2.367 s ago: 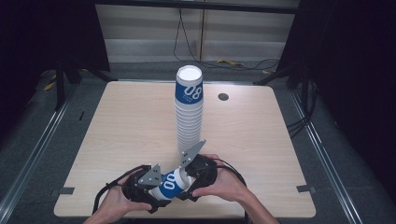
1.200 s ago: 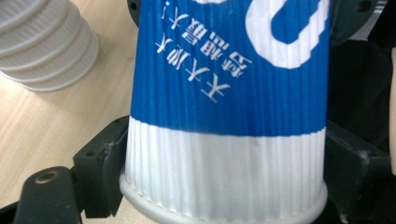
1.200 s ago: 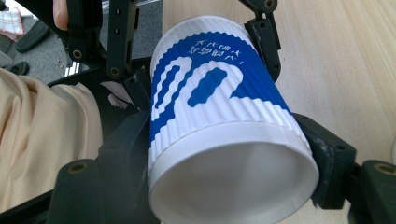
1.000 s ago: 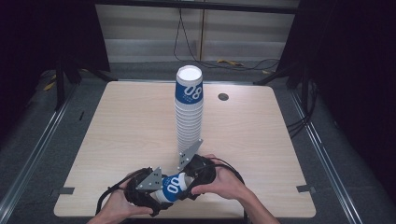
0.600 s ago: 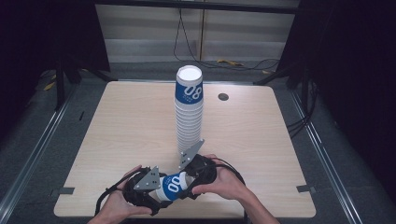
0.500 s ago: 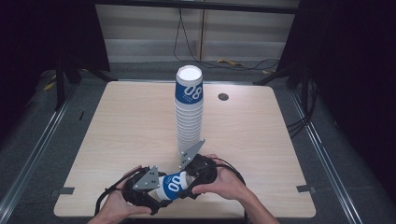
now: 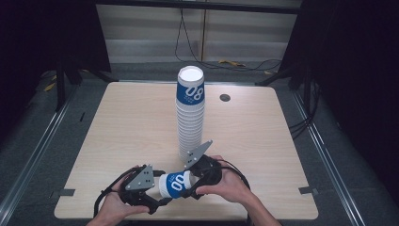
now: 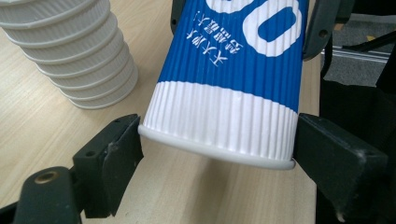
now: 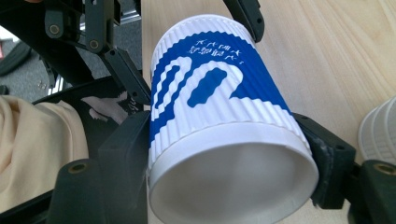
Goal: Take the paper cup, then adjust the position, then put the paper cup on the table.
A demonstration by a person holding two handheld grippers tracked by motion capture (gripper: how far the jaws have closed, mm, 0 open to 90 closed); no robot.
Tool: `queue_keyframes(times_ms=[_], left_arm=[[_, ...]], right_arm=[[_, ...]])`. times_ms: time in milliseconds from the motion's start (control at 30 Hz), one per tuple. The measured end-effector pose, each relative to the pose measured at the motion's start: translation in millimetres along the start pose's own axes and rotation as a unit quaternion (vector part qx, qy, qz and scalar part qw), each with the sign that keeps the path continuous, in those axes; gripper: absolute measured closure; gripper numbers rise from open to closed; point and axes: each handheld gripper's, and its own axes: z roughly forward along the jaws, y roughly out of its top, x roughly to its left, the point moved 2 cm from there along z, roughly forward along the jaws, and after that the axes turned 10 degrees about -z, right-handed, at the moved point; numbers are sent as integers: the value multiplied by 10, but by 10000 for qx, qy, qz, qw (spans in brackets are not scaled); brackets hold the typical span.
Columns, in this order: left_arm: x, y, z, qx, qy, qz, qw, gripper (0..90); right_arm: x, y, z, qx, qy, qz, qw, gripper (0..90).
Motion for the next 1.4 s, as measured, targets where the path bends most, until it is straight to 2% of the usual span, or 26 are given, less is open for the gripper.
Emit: queue_keyframes(times_ms=[67,267,400,500,600,767,867,933,967,1033,1067,1200,1300,1367,1400], left_arm=[[2,4,-8,-27,6,2,10000,157],[-4,27,-42,-153,33,21,9999,158],[-5,45,-85,-390,14,-52,9992,158],[-5,60,-113,-600,-86,-156,9980,158],[2,69,-148,-855,-117,-294,9958,157],[26,87,-203,-1131,-131,-463,9924,157],[36,83,-220,-1213,-149,-556,9909,157],[41,81,-231,-1243,-149,-574,9905,157],[44,82,-232,-1313,-163,-623,9893,157],[55,83,-246,-1389,-195,-691,9877,157],[58,83,-248,-1448,-231,-746,9864,157],[72,84,-263,-1559,-266,-851,9837,156],[70,79,-271,-1580,-288,-843,9834,156],[69,81,-276,-1610,-312,-843,9829,156],[70,82,-282,-1607,-295,-834,9830,156]], right_arm=[[7,-20,-6,43,-59,80,9999,270],[-12,-95,-43,-105,-179,220,9995,269],[-21,-169,-76,-246,-302,365,9986,269],[-19,-218,-99,-384,-384,429,9976,269],[-14,-273,-129,-577,-458,581,9956,269],[-8,-359,-166,-963,-540,734,9912,269],[8,-400,-186,-1202,-617,783,9877,269],[20,-417,-203,-1413,-635,858,9842,269],[22,-421,-207,-1482,-654,850,9831,269],[35,-431,-205,-1577,-675,846,9815,269],[43,-435,-199,-1604,-669,845,9811,269],[71,-456,-145,-1708,-639,789,9801,269],[98,-460,-121,-1787,-668,781,9785,268],[108,-461,-123,-1914,-690,798,9758,268],[112,-464,-123,-1920,-717,793,9756,268]])
